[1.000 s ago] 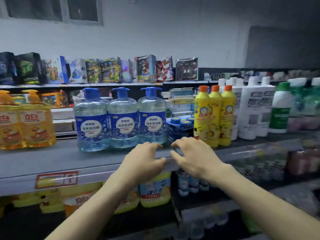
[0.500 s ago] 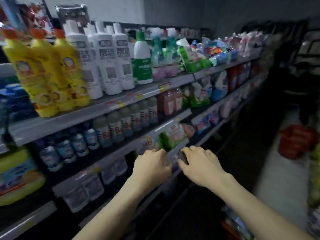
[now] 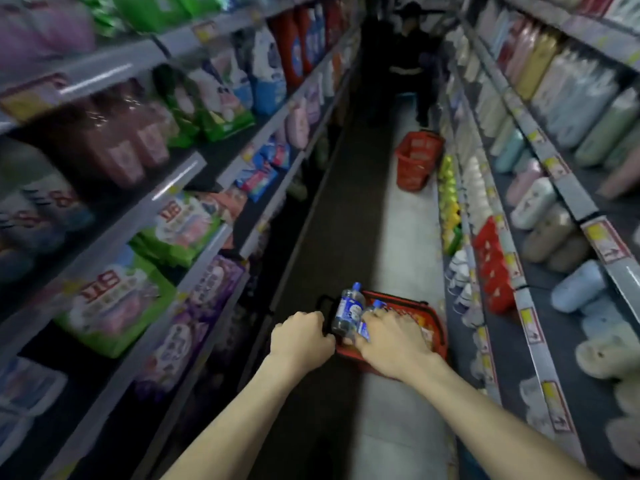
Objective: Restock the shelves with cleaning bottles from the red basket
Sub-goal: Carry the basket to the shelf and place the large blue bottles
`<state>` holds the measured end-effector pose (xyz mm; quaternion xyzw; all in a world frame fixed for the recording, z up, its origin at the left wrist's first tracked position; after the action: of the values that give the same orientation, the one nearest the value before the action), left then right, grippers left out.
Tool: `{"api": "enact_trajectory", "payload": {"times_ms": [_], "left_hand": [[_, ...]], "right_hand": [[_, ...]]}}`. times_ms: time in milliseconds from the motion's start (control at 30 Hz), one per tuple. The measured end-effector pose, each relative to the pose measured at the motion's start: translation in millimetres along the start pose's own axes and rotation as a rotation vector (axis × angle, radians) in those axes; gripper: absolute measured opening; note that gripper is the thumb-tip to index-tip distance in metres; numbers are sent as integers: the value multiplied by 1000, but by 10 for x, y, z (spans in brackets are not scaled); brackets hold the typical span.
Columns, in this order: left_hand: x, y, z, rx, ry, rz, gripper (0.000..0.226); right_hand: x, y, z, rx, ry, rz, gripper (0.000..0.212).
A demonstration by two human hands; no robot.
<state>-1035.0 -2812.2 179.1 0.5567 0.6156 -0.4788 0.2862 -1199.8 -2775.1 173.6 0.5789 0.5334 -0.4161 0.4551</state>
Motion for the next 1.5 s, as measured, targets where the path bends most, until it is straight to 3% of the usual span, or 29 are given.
{"api": "enact_trajectory", "payload": {"times_ms": [433,633,867,1133,1500], "left_hand": [[731,-378,1450,111,328,98,25],[1118,-482,2061,37,471,137,35],[1456,-576,2859,-99,503,194,37],[1890,-280,3713,-186,584,275,42],[2684,123,4877,-252,651,126,42]], "right_hand": [[825,-794,774,253,276,118,43],[1253,-1200,1337,246,392,176,41],[1693,-1712,2147,174,477,239,42],[2319,-1828,2804,109,594,274,46],[3281,-1531,3742,306,666,449,46]]}}
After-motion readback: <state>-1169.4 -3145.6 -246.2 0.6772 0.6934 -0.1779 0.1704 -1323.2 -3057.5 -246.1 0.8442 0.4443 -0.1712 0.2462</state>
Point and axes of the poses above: each hand's wrist, its own z-axis towards the middle knuckle, its own x-axis out of the palm, y = z × x, the point moved 1 cm from there along z, towards the middle knuckle, and after that the axes turned 3 degrees about -x, right-handed, at the moved point
